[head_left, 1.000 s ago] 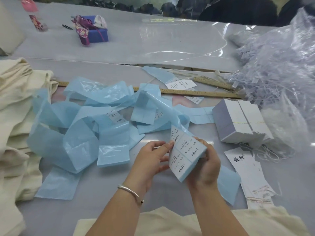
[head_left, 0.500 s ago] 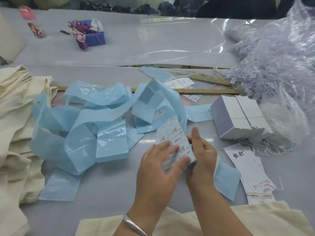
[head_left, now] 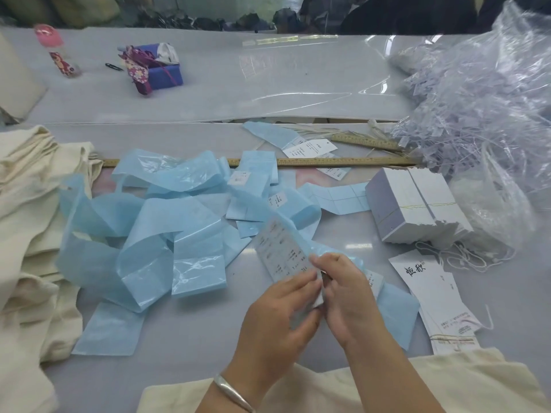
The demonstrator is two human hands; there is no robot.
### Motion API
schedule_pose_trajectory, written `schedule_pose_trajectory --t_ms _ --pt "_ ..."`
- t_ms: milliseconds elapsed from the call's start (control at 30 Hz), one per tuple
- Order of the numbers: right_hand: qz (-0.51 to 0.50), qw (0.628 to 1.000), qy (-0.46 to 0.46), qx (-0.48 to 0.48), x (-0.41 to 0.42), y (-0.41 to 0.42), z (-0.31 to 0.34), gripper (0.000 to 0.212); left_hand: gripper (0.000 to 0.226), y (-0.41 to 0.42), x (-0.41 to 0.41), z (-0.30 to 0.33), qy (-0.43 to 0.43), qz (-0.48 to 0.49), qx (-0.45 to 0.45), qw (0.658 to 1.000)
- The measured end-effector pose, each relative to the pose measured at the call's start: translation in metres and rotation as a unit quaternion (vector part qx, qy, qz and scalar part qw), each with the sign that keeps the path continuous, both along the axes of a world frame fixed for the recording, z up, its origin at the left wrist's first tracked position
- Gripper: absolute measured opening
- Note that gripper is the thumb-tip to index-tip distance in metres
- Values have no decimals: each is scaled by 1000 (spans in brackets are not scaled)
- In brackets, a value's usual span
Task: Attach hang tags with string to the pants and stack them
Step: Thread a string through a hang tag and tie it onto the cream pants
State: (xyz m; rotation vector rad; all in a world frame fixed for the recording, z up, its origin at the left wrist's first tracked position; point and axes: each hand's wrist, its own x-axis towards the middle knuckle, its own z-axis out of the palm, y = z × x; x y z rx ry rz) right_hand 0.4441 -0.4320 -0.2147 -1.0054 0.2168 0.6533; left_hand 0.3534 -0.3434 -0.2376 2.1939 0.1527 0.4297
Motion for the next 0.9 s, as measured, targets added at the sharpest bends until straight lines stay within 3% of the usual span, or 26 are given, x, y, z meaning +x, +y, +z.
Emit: schedule_pose_trajectory --t_ms 100,200,267,333,400,467,567,667,733,800,900 --pt "24 987 -44 -151 -2 -10 -8 24 33 -3 0 -10 -32 -12 53 998" --pt "22 945 -132 -297 0 -20 -15 23 31 -2 -5 -16 -56 -16 71 996" --pt "15 942 -171 -289 0 -23 -16 28 33 1 -12 -19 -54 4 49 997" --pt "-1 954 -179 -239 2 -25 -15 34 45 2 -19 -17 -9 83 -56 995" --pt "-9 969 -158 -190 4 -25 -13 37 54 4 -20 -13 55 205 -206 955" --pt "-2 981 -123 -148 4 -24 -13 38 62 8 -14 -5 128 263 -306 906" --pt "74 990 -76 -91 1 -23 -15 18 63 10 -3 2 190 233 -361 883" --pt "87 990 -72 -80 -6 -22 -18 10 63 5 0 4 169 215 -399 875" --pt "24 978 -150 -143 -9 -23 -21 25 56 5 3 5 144 215 -493 830" --pt "-1 972 -198 -128 -11 -23 -22 38 50 5 6 8 134 189 -597 769" --pt "30 965 -232 -117 -10 -25 -22 34 43 4 9 11 140 149 -648 734"
